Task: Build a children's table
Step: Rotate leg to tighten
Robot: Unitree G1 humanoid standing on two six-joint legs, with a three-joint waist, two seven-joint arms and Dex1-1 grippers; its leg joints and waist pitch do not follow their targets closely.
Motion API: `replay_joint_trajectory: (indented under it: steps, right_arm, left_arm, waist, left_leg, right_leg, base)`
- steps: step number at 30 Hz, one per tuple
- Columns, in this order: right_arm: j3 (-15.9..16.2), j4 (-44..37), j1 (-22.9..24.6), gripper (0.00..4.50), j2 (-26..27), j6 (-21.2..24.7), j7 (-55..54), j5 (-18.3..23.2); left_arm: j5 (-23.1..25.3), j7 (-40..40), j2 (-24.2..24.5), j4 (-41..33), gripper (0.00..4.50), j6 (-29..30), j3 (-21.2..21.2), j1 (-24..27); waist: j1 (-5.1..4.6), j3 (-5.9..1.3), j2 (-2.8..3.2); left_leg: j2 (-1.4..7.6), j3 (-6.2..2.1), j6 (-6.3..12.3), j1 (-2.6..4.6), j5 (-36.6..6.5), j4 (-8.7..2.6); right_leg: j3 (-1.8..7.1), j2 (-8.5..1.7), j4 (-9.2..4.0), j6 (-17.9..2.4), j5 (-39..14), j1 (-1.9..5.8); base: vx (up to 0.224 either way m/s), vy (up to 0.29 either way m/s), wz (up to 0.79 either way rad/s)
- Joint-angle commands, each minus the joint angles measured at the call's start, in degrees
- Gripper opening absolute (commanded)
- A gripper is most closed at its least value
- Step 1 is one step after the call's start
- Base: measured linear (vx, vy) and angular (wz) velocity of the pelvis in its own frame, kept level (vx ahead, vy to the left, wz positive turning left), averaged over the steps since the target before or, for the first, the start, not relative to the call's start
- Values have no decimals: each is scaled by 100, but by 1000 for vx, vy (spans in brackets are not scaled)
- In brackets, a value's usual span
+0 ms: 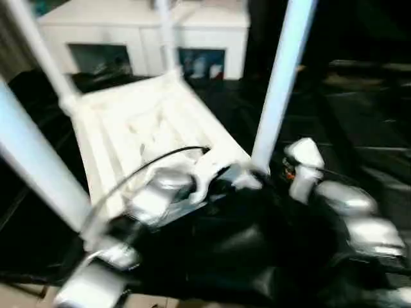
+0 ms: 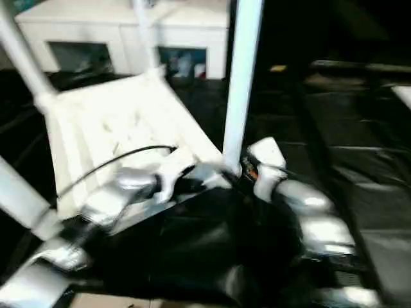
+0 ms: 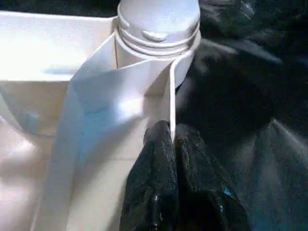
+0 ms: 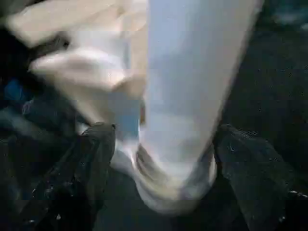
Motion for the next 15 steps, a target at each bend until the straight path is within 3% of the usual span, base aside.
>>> replay_joint_trajectory:
  steps: [1, 2, 4, 7, 9, 11, 15]
  right_arm:
    - [288, -333, 165, 356, -273, 235, 581, 151]
    - [324, -359, 186, 356, -324, 254, 650, 154]
    - [405, -381, 216, 356, -420, 237, 777, 118]
    - [411, -332, 183, 356, -421, 206, 761, 66]
    - [377, -240, 108, 356, -339, 163, 728, 42]
    - [376, -234, 90, 356, -315, 161, 764, 42]
    - [424, -253, 68, 356, -286, 201, 788, 45]
  left_arm:
    - [-293, -572, 114, -572, 0, 177, -169, 138]
    - [-320, -598, 139, -628, 0, 201, -165, 163]
    - [-392, -785, 278, -826, 0, 268, -217, 246]
    - [-410, -937, 410, -1032, 0, 327, -271, 344]
    - [-447, -1013, 483, -1268, 0, 453, -282, 440]
    - [-461, -1034, 510, -1384, 0, 526, -288, 482]
    - [-473, -1065, 541, -1537, 0, 628, -299, 535]
  waist:
    - [39, -423, -106]
    - [51, -431, -97]
    - [80, -384, -67]
    - [74, -333, -67]
    - [58, -320, -64]
    - [63, -322, -60]
    - [65, -342, -73]
  left_leg:
    - [127, 19, 1013, 22, -171, -247]
    - [133, 17, 1027, 20, -110, -241]
    - [159, 31, 983, 44, -313, -262]
    - [182, 32, 610, 78, -889, -329]
    - [195, 28, 367, 97, -1185, -363]
    - [196, 41, 285, 129, -1258, -363]
    - [178, 39, 287, 89, -1059, -352]
  right_leg:
    - [187, -240, -156, -1727, 459, 396]
    - [187, -242, -144, -1723, 474, 400]
    - [170, -227, -202, -1701, 0, 338]
    - [172, -215, -288, -1517, -935, 308]
    - [182, -217, -317, -1397, -1261, 297]
    - [193, -204, -331, -1349, -1313, 269]
    - [198, -208, -289, -1332, -1063, 307]
  base:
    - [0, 0, 0]
    - [0, 0, 0]
    - [0, 0, 0]
    - [0, 0, 0]
    - [0, 0, 0]
    - [0, 0, 0]
    - [0, 0, 0]
